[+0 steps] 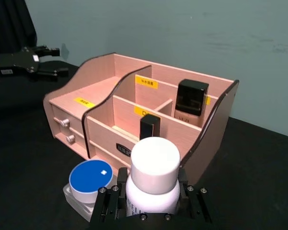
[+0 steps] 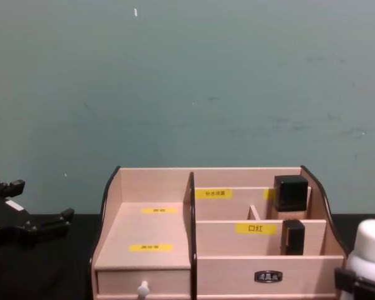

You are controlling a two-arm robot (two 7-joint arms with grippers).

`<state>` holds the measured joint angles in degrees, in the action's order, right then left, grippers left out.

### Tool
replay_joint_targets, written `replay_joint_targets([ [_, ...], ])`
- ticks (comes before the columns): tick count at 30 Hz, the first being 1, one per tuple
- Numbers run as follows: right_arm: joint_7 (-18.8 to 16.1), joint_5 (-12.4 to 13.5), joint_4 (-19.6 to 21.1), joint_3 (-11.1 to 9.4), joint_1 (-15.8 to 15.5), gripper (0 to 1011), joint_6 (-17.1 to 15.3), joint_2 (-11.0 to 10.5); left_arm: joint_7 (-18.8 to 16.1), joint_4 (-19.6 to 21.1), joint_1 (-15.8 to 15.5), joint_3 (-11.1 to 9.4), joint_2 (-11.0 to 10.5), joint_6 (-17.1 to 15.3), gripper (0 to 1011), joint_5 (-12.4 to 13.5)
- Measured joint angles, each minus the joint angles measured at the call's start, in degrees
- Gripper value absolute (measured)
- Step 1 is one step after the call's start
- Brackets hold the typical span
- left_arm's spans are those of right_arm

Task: Pick up the facial cleanser and watermelon frost from the table and place them into the tiered storage box.

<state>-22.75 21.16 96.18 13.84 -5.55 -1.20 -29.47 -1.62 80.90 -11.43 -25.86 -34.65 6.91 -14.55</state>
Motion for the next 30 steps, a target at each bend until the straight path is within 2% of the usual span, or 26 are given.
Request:
replay_joint_targets([
  [11, -1.97, 3.00, 4.86, -0.47, -0.39, 602, -1.33, -1.56, 0.00, 0.00, 0.00, 0.00, 0.00, 0.00, 1001, 0.00],
  [17, -2.44, 4.36, 8.28, 0.17, 0.61, 602, -2.79, -2.55, 0.00, 0.00, 0.00, 0.00, 0.00, 0.00, 1001, 0.00],
  [24, -2.20, 4.35, 9.71, 2.16, 4.71, 602, -4.35, -2.57, 0.00, 0.00, 0.00, 0.00, 0.00, 0.00, 1001, 0.00],
  [30, -1.63, 4.31, 8.23, 4.22, 9.56, 602, -6.04, -1.08, 0.00, 0.00, 0.00, 0.00, 0.00, 0.00, 1001, 0.00],
])
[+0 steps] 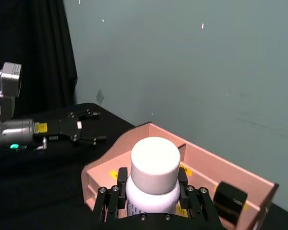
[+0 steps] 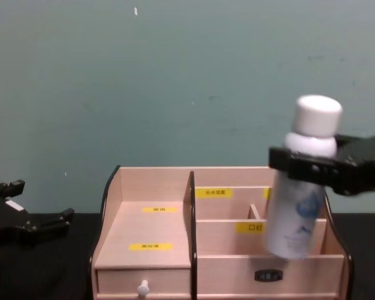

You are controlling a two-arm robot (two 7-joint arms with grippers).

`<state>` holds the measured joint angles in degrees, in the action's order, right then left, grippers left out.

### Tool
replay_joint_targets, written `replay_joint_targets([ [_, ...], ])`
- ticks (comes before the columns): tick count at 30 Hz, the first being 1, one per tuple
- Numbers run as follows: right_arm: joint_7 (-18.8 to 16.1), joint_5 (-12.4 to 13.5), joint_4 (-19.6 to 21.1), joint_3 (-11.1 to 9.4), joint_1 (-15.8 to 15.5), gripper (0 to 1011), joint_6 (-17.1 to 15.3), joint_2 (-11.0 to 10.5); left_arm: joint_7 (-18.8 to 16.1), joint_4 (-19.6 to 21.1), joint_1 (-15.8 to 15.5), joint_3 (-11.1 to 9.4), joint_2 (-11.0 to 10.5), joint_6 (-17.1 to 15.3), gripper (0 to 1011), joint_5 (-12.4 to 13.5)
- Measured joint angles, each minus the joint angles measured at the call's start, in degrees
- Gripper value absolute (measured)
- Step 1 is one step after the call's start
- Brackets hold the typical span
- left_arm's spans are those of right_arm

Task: Pick up the facial cleanser and watermelon frost from the table and place them into the tiered storage box.

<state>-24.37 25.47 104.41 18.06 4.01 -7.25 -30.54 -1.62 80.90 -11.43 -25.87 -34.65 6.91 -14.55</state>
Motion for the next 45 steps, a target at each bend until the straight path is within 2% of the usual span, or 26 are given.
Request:
replay_joint_targets([
  [3, 0.42, 0.04, -1.34, 1.20, 2.71, 602, -0.83, 1.20, 0.00, 0.00, 0.00, 0.00, 0.00, 0.00, 1001, 0.00],
  [10, 1.18, 0.00, -4.22, 3.00, 6.62, 602, -1.54, 3.10, 0.00, 0.00, 0.00, 0.00, 0.00, 0.00, 1001, 0.00],
  [23, 2.57, -2.48, -13.78, 5.64, 14.83, 602, -0.56, 8.18, 0.00, 0.00, 0.00, 0.00, 0.00, 0.00, 1001, 0.00],
  [35, 2.78, -5.00, -21.27, 7.20, 19.15, 602, 0.20, 11.75, 0.00, 0.00, 0.00, 0.00, 0.00, 0.00, 1001, 0.00],
  [45, 2.55, -6.01, -24.06, 7.32, 20.47, 602, 0.43, 13.12, 0.00, 0.00, 0.00, 0.00, 0.00, 0.00, 1001, 0.00],
])
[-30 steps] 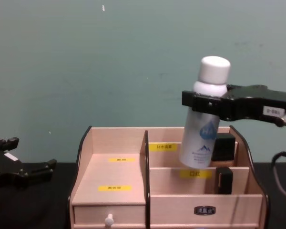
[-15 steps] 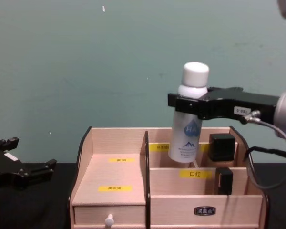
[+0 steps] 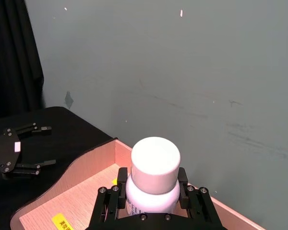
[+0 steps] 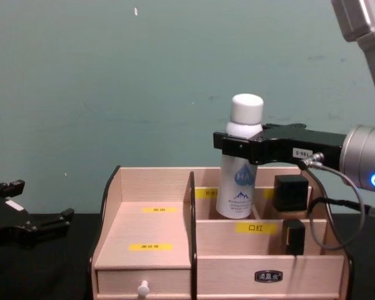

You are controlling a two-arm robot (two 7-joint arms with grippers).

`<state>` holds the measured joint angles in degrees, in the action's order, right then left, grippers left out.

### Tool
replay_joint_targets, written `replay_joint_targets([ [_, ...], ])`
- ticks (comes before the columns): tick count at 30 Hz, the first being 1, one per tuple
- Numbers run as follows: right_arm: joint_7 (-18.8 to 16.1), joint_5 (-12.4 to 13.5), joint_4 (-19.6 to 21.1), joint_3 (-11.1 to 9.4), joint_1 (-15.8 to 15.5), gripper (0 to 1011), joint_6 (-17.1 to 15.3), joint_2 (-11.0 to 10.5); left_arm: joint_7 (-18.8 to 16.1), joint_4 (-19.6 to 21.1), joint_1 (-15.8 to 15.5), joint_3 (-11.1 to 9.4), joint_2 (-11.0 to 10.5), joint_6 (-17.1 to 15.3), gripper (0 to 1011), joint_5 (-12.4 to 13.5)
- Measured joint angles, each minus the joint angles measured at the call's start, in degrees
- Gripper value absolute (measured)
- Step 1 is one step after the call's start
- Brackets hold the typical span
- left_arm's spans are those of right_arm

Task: Pick up the facial cleanser and watermelon frost from the table and place them into the tiered storage box.

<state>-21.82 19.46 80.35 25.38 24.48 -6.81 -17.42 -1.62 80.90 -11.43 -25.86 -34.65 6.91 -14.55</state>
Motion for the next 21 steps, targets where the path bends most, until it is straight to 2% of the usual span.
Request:
replay_joint_targets([
  [21, -0.99, -1.47, -4.19, 0.18, 1.51, 602, 0.11, 1.68, 0.00, 0.00, 0.00, 0.00, 0.00, 0.00, 1001, 0.00],
])
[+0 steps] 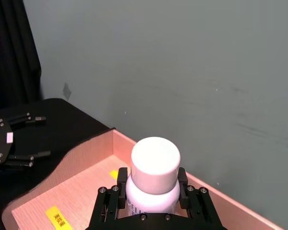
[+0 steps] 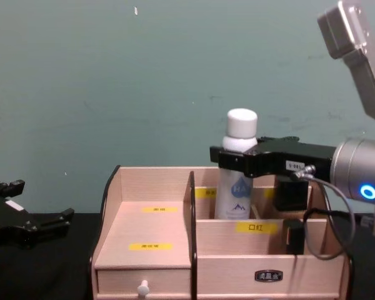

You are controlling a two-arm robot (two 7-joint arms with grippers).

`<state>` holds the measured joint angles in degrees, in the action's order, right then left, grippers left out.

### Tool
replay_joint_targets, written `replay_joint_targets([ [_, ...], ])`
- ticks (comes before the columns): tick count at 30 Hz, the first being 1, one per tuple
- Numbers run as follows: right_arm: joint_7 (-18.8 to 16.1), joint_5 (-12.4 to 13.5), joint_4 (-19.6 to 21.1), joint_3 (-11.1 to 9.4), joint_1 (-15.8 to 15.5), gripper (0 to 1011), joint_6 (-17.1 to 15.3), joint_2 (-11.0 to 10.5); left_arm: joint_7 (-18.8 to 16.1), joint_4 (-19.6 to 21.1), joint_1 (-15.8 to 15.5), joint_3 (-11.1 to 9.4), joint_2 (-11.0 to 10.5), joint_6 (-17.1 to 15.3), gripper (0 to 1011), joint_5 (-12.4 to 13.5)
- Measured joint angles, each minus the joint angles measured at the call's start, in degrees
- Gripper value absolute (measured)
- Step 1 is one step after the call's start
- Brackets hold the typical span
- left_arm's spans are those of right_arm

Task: Pick up the facial cleanser and watermelon frost from the table and place them into the tiered storage box.

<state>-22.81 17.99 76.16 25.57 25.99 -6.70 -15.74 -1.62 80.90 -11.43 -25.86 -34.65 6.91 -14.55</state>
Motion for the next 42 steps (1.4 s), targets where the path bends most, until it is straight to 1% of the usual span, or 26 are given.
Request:
replay_joint_targets([
  [4, -0.26, -0.37, -1.14, 0.36, 0.32, 602, -0.53, 0.28, 0.00, 0.00, 0.00, 0.00, 0.00, 0.00, 1001, 0.00],
  [14, -0.44, -1.00, -2.49, 0.91, 0.56, 602, -1.81, 0.69, 0.00, 0.00, 0.00, 0.00, 0.00, 0.00, 1001, 0.00],
  [32, 0.09, -2.13, -3.53, 1.48, 1.07, 602, -5.14, 1.16, 0.00, 0.00, 0.00, 0.00, 0.00, 0.00, 1001, 0.00],
  [42, 0.10, -2.16, -3.50, 1.49, 1.07, 602, -5.20, 1.11, 0.00, 0.00, 0.00, 0.00, 0.00, 0.00, 1001, 0.00],
])
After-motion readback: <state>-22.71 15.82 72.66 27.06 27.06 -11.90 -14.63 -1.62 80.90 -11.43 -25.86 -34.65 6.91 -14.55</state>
